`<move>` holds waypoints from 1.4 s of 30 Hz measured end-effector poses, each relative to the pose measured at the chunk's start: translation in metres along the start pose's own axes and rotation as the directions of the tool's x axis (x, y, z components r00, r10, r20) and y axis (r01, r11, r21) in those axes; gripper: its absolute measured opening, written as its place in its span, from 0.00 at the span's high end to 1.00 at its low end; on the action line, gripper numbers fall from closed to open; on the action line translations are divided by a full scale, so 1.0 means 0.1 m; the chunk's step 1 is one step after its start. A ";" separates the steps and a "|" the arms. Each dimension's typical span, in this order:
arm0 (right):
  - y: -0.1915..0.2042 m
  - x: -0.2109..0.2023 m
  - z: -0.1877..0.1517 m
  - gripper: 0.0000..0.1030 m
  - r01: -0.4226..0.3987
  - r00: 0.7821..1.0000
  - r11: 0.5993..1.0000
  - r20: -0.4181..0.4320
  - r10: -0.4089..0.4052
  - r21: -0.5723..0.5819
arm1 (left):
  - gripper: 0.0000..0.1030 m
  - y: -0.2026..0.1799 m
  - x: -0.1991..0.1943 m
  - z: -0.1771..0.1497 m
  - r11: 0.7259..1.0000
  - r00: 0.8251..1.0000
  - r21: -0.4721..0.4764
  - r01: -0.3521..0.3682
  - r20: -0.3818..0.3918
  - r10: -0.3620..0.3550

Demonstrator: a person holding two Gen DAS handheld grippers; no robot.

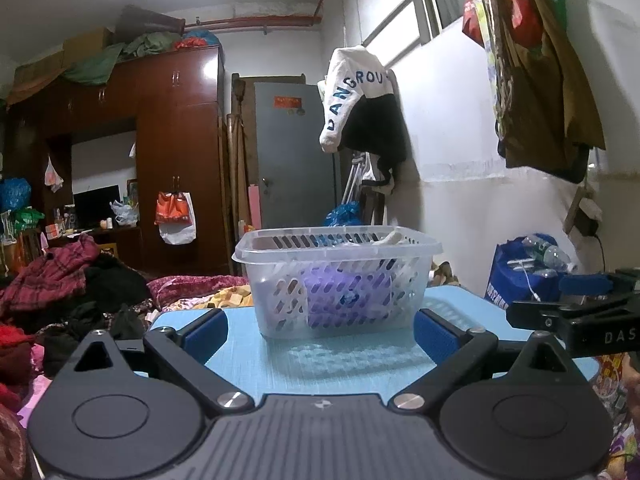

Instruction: Organize objects

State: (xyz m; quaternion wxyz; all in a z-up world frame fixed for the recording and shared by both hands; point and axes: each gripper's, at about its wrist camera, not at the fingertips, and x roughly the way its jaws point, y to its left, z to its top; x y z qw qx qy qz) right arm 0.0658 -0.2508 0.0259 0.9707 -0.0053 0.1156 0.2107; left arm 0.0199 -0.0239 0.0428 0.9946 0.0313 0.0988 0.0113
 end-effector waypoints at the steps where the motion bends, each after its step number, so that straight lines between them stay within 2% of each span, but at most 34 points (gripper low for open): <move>1: 0.01 0.00 -0.01 0.00 -0.001 1.000 1.000 -0.003 0.001 -0.003 | 0.03 -0.01 0.01 0.00 1.000 1.000 0.003 0.000 -0.008 0.000; 42: 0.00 0.01 -0.05 0.00 -0.025 1.000 1.000 -0.001 0.025 0.017 | 0.03 0.04 0.11 -0.06 0.999 0.999 -0.019 0.025 -0.045 -0.026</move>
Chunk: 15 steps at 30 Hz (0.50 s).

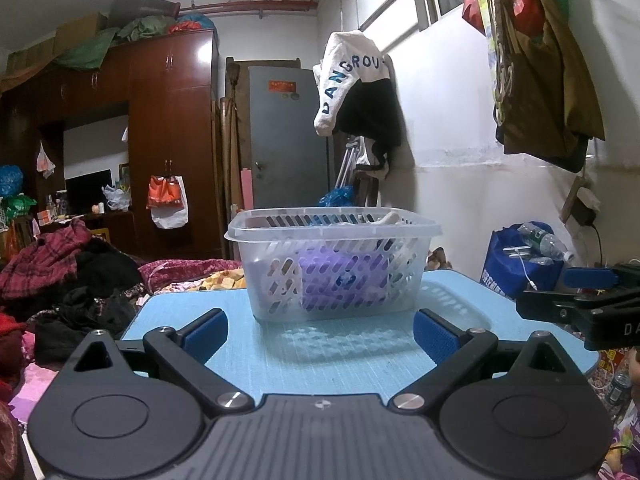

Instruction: Organize objects

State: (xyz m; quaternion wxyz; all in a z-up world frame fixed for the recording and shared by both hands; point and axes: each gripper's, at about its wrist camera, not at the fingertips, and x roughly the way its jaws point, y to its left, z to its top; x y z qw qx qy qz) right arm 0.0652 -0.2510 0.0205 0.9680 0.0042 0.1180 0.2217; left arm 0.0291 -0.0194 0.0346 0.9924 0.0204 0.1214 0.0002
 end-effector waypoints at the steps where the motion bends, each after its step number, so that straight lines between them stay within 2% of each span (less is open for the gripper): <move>1: 0.00 0.00 0.00 0.00 0.000 1.000 1.000 0.000 0.000 0.000 | 0.03 0.00 0.00 0.00 1.000 1.000 0.000 0.000 0.000 0.000; 15: -0.03 0.02 -0.01 0.00 0.005 1.000 1.000 -0.012 -0.004 0.012 | 0.03 -0.03 0.02 -0.01 1.000 1.000 0.013 0.010 -0.004 -0.010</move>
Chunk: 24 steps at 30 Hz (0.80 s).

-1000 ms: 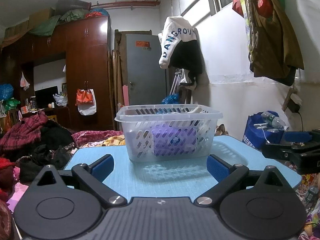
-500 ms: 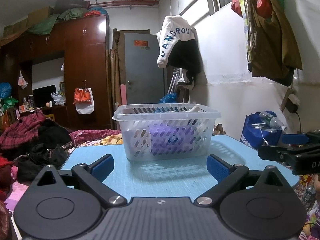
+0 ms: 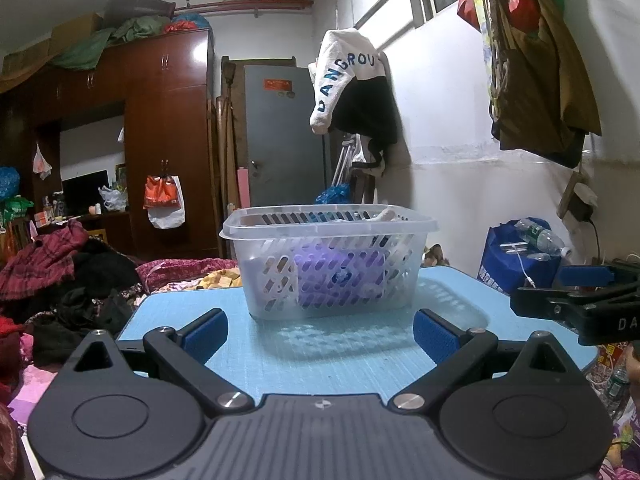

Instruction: Organize objects

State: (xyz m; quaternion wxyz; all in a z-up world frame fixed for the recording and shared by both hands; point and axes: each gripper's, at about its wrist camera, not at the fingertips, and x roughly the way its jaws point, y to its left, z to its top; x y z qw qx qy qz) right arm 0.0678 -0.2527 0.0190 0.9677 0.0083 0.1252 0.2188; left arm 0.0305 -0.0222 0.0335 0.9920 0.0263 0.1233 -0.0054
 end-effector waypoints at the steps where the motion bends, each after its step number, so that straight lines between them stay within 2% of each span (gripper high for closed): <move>1: 0.00 0.00 0.00 0.00 -0.001 1.000 1.000 0.000 0.001 -0.001 | 0.03 0.00 0.00 0.00 1.000 1.000 0.000 0.001 0.000 -0.001; 24: 0.00 0.00 0.00 0.00 -0.002 1.000 1.000 -0.001 0.002 -0.004 | 0.03 -0.01 0.03 -0.01 1.000 1.000 -0.006 0.007 -0.013 -0.007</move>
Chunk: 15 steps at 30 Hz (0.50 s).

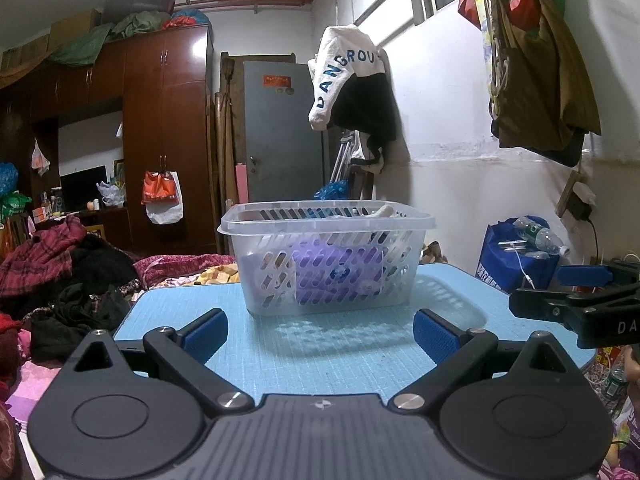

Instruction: Organize objects

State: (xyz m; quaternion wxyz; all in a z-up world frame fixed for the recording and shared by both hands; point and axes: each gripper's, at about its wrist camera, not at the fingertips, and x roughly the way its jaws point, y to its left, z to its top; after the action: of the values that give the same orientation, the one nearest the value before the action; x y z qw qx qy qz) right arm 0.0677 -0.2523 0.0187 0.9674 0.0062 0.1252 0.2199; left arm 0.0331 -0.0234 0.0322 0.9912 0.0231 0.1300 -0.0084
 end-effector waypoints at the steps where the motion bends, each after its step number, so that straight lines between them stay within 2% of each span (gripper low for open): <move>1: 0.00 0.00 0.00 0.00 0.000 1.000 1.000 0.000 0.000 -0.001 | 0.03 0.00 0.00 0.00 1.000 1.000 0.000 0.001 0.000 -0.001; 15: 0.01 0.01 -0.01 0.00 -0.001 1.000 1.000 -0.001 0.001 -0.006 | 0.03 -0.02 0.01 -0.01 1.000 1.000 0.003 0.001 -0.004 -0.001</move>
State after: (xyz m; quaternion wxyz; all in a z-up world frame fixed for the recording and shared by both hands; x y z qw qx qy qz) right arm 0.0680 -0.2512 0.0174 0.9672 0.0035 0.1252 0.2209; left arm 0.0342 -0.0254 0.0310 0.9909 0.0247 0.1321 -0.0089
